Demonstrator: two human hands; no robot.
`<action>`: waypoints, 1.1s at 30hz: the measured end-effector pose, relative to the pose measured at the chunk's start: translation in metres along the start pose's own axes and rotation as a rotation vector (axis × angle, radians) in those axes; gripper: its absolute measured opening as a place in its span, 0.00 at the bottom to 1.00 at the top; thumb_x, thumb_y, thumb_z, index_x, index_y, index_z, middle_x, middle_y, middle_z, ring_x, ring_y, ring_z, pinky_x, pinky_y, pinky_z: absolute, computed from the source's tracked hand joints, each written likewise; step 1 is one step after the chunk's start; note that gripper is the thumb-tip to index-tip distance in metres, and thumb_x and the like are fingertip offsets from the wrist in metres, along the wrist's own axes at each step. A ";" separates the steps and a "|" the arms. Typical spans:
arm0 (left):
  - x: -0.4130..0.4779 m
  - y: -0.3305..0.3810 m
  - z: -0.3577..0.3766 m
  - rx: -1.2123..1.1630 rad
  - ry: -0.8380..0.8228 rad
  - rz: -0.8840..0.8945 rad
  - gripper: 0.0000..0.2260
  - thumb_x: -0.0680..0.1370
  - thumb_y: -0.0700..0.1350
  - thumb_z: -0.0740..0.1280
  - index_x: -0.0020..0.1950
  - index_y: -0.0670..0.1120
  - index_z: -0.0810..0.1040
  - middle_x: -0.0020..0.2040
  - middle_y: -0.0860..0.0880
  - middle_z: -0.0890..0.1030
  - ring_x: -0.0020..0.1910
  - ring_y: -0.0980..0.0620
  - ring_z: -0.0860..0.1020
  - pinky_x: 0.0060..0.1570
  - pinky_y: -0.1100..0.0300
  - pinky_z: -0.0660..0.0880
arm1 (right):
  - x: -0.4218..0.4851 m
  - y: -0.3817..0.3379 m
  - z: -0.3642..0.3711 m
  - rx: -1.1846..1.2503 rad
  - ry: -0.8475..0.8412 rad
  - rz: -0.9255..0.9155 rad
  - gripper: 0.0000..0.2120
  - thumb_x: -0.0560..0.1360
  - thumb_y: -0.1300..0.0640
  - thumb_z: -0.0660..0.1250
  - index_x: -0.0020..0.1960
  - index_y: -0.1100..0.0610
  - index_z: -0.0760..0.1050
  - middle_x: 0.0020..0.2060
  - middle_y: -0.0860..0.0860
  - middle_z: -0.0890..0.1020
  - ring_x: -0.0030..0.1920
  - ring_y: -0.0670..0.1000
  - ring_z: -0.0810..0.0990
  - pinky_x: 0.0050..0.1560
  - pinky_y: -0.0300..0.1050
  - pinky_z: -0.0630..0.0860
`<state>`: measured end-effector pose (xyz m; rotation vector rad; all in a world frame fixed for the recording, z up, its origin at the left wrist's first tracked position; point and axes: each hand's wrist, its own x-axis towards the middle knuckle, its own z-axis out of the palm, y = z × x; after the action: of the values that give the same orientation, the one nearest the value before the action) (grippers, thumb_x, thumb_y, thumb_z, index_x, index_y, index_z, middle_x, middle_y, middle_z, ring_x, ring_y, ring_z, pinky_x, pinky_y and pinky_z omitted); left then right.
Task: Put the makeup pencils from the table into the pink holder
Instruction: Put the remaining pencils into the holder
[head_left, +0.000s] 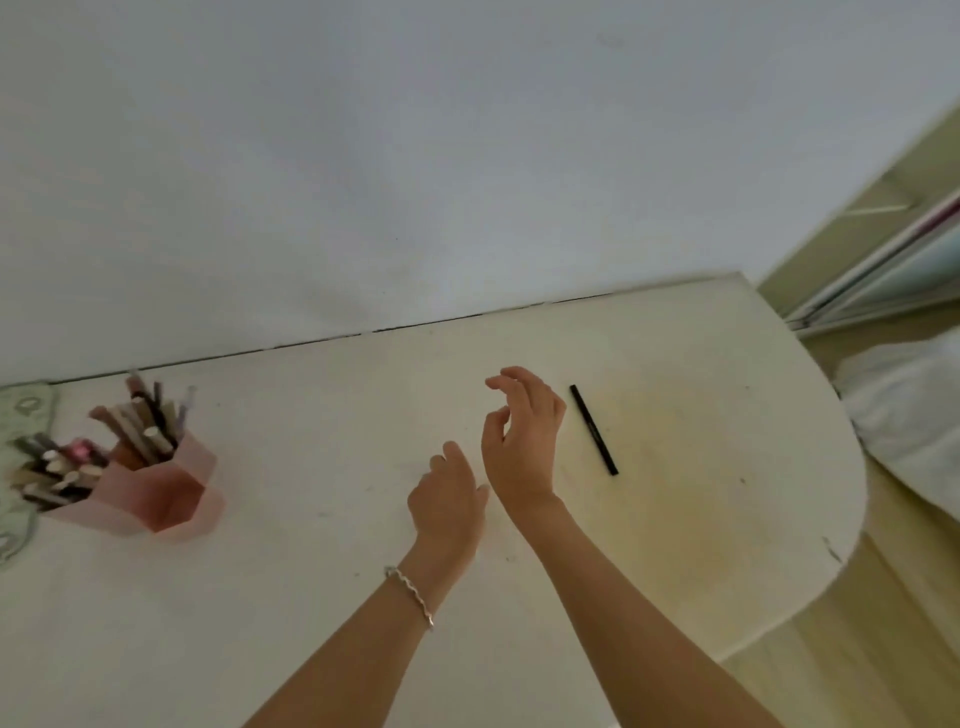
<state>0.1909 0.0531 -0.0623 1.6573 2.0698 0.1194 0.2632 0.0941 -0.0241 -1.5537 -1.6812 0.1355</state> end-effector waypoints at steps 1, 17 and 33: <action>0.000 0.003 0.003 0.015 -0.009 0.005 0.21 0.78 0.49 0.68 0.66 0.45 0.63 0.56 0.47 0.75 0.47 0.48 0.81 0.44 0.57 0.79 | -0.002 0.008 -0.003 -0.011 -0.001 0.005 0.18 0.69 0.73 0.62 0.54 0.58 0.78 0.55 0.53 0.79 0.56 0.54 0.77 0.63 0.48 0.66; 0.017 -0.011 -0.061 -0.549 0.306 0.119 0.23 0.78 0.38 0.63 0.70 0.54 0.67 0.52 0.52 0.73 0.43 0.53 0.80 0.47 0.58 0.76 | 0.021 0.096 0.021 -0.686 -0.631 0.502 0.36 0.79 0.64 0.59 0.79 0.49 0.44 0.74 0.61 0.60 0.70 0.61 0.64 0.66 0.57 0.65; 0.011 -0.077 -0.098 -0.637 0.507 0.030 0.23 0.78 0.39 0.66 0.71 0.53 0.68 0.54 0.51 0.76 0.40 0.57 0.79 0.45 0.58 0.80 | 0.026 0.000 0.062 -0.126 -0.566 0.271 0.25 0.76 0.65 0.58 0.72 0.54 0.61 0.56 0.58 0.73 0.43 0.59 0.79 0.43 0.57 0.79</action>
<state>0.0793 0.0661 -0.0068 1.3316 2.0217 1.1812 0.2280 0.1440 -0.0521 -1.9596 -1.9146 0.6751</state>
